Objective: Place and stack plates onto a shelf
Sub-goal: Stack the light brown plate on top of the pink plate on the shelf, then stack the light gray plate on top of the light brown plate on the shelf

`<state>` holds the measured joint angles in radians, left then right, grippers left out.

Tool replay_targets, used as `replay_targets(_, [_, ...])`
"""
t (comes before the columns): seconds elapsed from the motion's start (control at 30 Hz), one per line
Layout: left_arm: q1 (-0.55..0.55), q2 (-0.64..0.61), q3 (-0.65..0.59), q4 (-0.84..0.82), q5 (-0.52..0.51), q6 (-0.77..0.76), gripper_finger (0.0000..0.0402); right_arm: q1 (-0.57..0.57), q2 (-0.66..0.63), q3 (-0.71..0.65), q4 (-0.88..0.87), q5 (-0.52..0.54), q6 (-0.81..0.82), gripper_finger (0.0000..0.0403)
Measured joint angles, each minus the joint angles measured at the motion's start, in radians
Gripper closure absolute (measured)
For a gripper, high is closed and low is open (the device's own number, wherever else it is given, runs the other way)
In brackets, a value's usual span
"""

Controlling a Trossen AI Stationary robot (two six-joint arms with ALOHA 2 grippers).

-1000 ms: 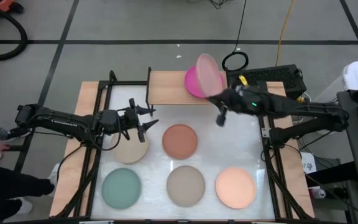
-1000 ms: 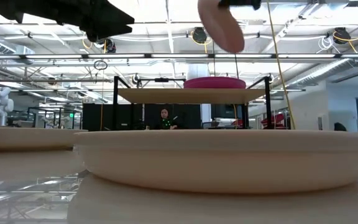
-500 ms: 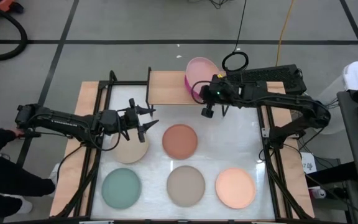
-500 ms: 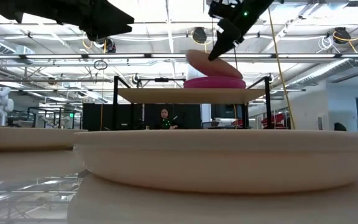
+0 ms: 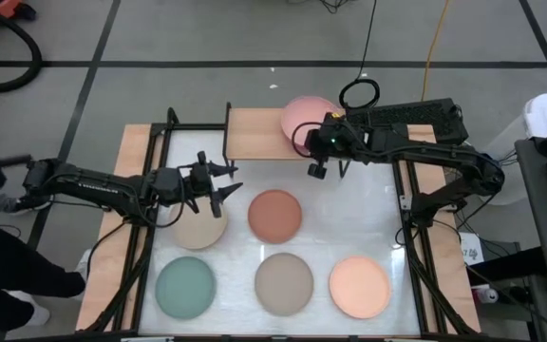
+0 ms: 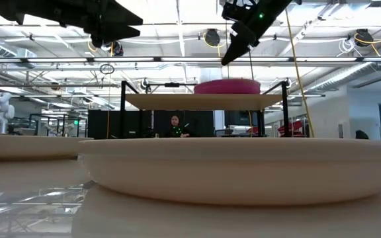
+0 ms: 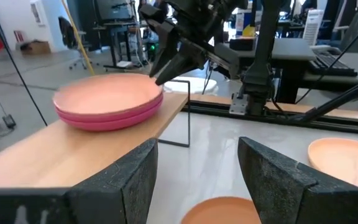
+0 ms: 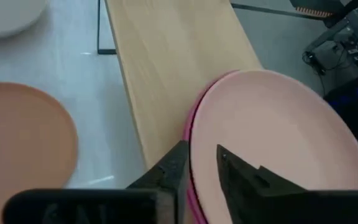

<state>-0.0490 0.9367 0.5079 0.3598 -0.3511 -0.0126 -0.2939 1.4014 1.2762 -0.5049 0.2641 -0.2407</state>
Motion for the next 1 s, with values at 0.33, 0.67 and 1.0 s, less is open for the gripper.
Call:
replay_targets(0.33, [0.0, -0.015, 0.018, -0.068, -0.029, 0.042, 0.0174, 0.057, -0.058, 0.0, 0.018, 0.077, -0.022, 0.0306])
replay_targets(0.67, [-0.024, 0.045, 0.287, -0.977, 0.004, -0.354, 0.0174, 0.246, -0.209, -0.055, 0.154, 0.075, -0.038, 0.0305])
replay_targets(1.0, [-0.211, 0.322, 0.336, -1.333, 0.099, -0.808, 0.0174, 0.363, -0.282, -0.28, 0.5, 0.075, -0.147, 0.0305])
